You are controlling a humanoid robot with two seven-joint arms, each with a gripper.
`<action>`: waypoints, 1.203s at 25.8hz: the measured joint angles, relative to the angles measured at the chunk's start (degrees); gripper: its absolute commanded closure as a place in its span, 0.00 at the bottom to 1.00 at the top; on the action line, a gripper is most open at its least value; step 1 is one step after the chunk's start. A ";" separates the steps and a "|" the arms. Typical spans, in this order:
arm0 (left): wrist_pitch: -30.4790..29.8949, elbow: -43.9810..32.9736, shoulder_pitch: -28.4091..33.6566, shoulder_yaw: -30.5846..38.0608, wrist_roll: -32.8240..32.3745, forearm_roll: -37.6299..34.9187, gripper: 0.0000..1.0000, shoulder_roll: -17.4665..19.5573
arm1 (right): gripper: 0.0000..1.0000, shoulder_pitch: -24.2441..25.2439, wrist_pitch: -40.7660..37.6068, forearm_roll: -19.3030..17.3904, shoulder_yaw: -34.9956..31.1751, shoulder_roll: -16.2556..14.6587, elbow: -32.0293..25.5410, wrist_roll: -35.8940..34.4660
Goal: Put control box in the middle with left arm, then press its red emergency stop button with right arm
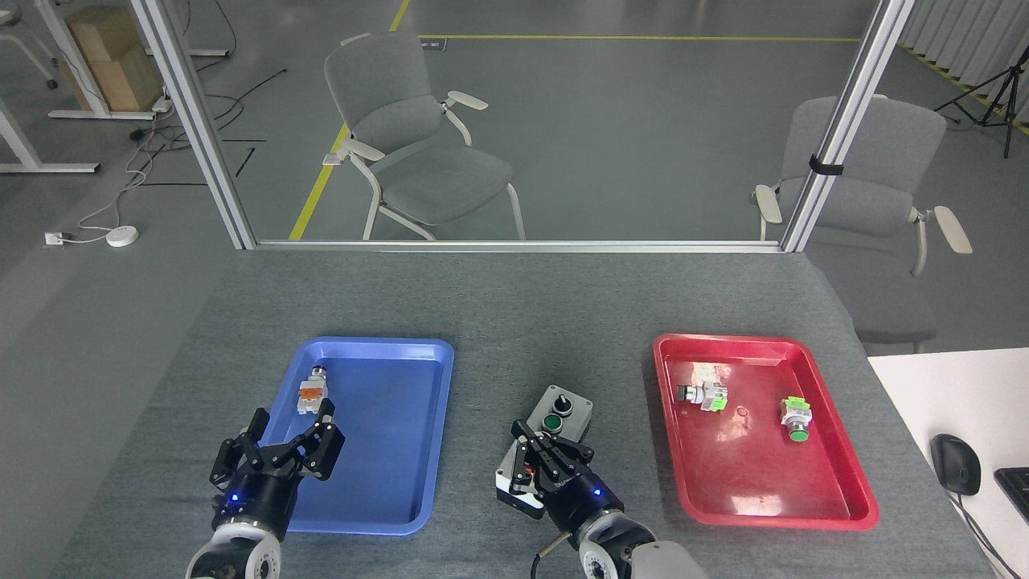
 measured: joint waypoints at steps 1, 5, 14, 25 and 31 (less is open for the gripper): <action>0.01 0.01 0.01 0.00 -0.03 0.02 0.01 -0.04 | 0.22 -0.13 0.34 -0.06 -0.79 0.20 -1.28 0.66; 0.02 0.01 0.00 0.00 -0.06 0.05 0.01 -0.08 | 0.01 -0.59 1.23 -0.18 -8.41 0.74 -8.64 -4.29; 0.05 0.01 0.00 0.00 -0.07 0.06 0.01 -0.10 | 0.01 4.14 2.37 0.06 -21.61 -3.40 -16.78 -7.01; 0.05 0.01 0.00 0.00 -0.07 0.06 0.01 -0.10 | 0.01 21.58 8.41 2.73 -28.46 -5.18 -35.33 3.22; 0.00 0.01 0.00 0.00 -0.07 0.06 0.01 -0.09 | 0.01 22.03 8.34 2.98 -31.30 -5.33 -36.01 3.66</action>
